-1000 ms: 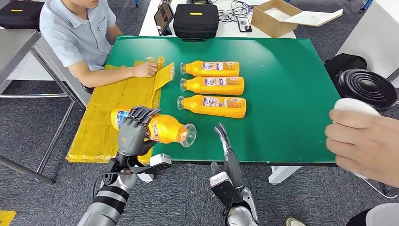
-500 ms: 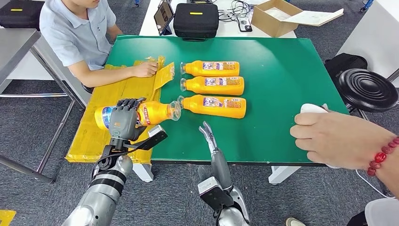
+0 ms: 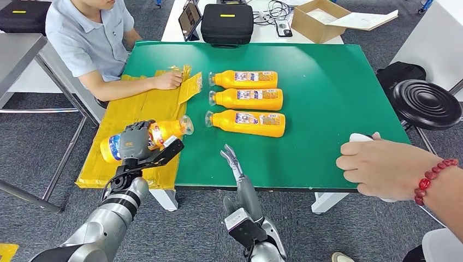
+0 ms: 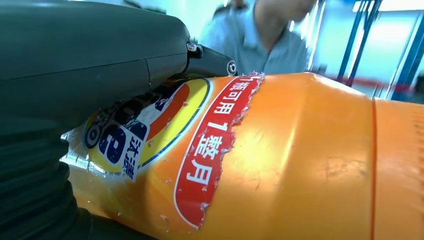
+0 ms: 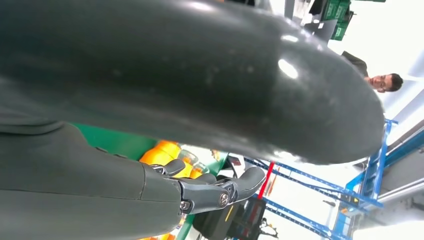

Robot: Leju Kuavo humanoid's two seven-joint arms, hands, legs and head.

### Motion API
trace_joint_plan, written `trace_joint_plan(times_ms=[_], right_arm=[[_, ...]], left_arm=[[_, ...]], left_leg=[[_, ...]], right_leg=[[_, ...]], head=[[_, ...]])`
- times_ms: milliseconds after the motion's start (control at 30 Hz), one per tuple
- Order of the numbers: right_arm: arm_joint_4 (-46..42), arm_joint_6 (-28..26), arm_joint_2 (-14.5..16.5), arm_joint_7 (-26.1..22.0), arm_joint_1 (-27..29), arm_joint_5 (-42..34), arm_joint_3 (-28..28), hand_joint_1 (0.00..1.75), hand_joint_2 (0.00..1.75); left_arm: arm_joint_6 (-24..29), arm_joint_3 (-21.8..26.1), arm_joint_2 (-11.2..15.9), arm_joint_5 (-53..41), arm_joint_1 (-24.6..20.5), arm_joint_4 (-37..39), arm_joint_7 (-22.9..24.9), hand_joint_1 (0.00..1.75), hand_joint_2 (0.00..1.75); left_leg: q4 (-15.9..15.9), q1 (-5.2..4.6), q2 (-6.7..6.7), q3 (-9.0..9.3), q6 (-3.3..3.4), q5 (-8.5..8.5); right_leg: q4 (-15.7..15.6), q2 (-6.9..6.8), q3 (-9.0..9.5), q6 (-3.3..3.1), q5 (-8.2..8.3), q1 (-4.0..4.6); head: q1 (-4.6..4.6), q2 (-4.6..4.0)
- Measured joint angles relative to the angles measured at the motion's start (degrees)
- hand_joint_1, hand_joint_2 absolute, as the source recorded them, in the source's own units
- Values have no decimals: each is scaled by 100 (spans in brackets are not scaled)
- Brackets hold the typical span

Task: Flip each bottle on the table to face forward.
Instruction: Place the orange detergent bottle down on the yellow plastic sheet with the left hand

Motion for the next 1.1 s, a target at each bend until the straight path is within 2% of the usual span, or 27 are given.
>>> trace_joint_plan(times_ms=[200, 467, 500, 633, 700, 800, 933, 1033, 1067, 1100], right_arm=[[78, 4, -16, 0, -5, 37, 44, 0, 0], [184, -8, -19, 0, -6, 66, 44, 0, 0], [198, -8, -19, 0, -6, 61, 44, 0, 0], [266, 0, -19, 0, -6, 46, 42, 0, 0], [301, -3, -19, 0, -6, 46, 42, 0, 0], [358, -10, -19, 0, -7, 46, 40, 0, 0], [438, 4, -17, 0, -12, 38, 39, 0, 0], [487, 8, -15, 0, -22, 38, 39, 0, 0], [500, 7, -15, 0, -25, 38, 39, 0, 0], [510, 6, -14, 0, -28, 38, 39, 0, 0]], left_arm=[[-655, 10, 106, 76, -261, 596, 208, 175, 175], [-885, 9, 144, 86, -407, 845, 274, 174, 175], [-951, 8, 145, 87, -414, 861, 292, 166, 175], [-1144, -9, 151, 62, -426, 900, 393, 7, 175], [-1275, -25, 152, 40, -436, 924, 426, 0, 175], [-1516, -40, 151, 63, -456, 950, 404, 0, 175], [-1900, -33, 144, 321, -491, 953, 121, 0, 175], [-2124, -33, 131, 464, -502, 953, -118, 0, 44], [-2194, -33, 126, 522, -506, 952, -201, 0, 44], [-2258, -33, 121, 583, -512, 952, -277, 0, 87]], left_leg=[[0, -5, -1, -2, 1, -1], [0, -4, -2, 3, 0, 0], [0, -4, -2, 5, 0, 0], [-1, -4, -1, 8, 0, 0], [-1, -4, 0, 8, 0, 0], [-1, -4, -2, 10, 0, 0], [-1, -4, -8, 14, 0, 0], [-1, -5, -12, 18, 0, 0], [-1, -5, -13, 21, 0, 0], [-1, -5, -15, 24, 0, 0]], right_leg=[[-1, -1, 1, 0, 0, -5], [-2, 0, 5, 0, 0, -4], [-1, 0, 6, 0, 0, -4], [-1, 0, 9, 0, 0, -4], [-1, 0, 9, 0, 0, -4], [-1, -1, 11, 0, 0, -4], [-1, -3, 17, 0, 0, -5], [-2, -5, 23, 0, -1, -5], [-2, -6, 25, 0, -1, -5], [-3, -7, 28, 0, -1, -6]], head=[[1, 0], [0, 0], [0, 0], [0, 0], [1, 0], [1, 0], [1, 0], [1, 0], [0, 0], [-1, 0]])
